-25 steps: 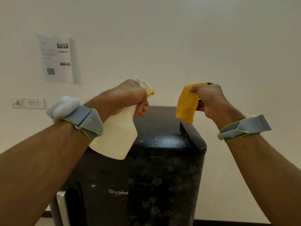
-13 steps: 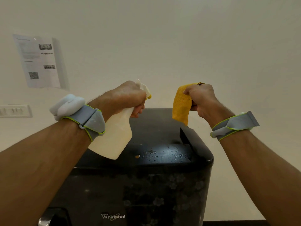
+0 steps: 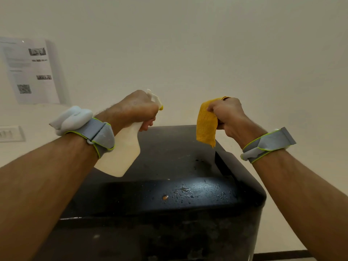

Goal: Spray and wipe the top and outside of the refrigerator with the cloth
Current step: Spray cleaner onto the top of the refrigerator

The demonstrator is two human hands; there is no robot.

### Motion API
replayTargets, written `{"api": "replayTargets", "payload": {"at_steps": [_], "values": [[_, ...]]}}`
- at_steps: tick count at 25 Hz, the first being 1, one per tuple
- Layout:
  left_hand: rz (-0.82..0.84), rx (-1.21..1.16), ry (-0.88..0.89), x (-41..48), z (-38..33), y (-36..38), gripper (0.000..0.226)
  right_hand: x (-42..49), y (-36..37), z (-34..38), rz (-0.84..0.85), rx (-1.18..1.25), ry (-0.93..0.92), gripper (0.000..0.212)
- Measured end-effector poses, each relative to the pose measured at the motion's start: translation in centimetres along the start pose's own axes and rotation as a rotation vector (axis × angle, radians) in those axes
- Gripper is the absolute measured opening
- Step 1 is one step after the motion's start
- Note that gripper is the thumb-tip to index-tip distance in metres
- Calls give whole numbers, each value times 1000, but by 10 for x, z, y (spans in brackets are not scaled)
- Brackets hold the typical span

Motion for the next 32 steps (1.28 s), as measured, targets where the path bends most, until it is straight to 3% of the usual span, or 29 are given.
{"api": "replayTargets", "payload": {"at_steps": [5, 12, 17, 23, 28, 32], "values": [[24, 74, -25, 10, 18, -12, 27, -3, 13, 3, 15, -13, -14, 16], [-158, 121, -53, 9, 47, -49, 17, -27, 43, 12, 101, -9, -19, 8], [-103, 141, -119, -1, 71, -76, 18, -46, 59, 16, 161, -1, -19, 13], [-215, 194, -143, -20, 92, -116, 22, -67, 70, 21, 221, 9, -19, 15], [-159, 149, -258, -34, 110, -136, 23, -80, 75, 27, 242, 26, -24, 16], [-216, 56, -229, -38, 109, -145, 13, -87, 76, 30, 255, 29, -29, 15]]}}
Point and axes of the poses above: each hand's wrist, its own x-axis towards the middle knuckle, its own y-axis out of the palm, z = x × y, the point moved 6 cm from there along x, towards the middle knuckle, and after that the axes turned 14 degrees about -z, right-handed, at the moved point
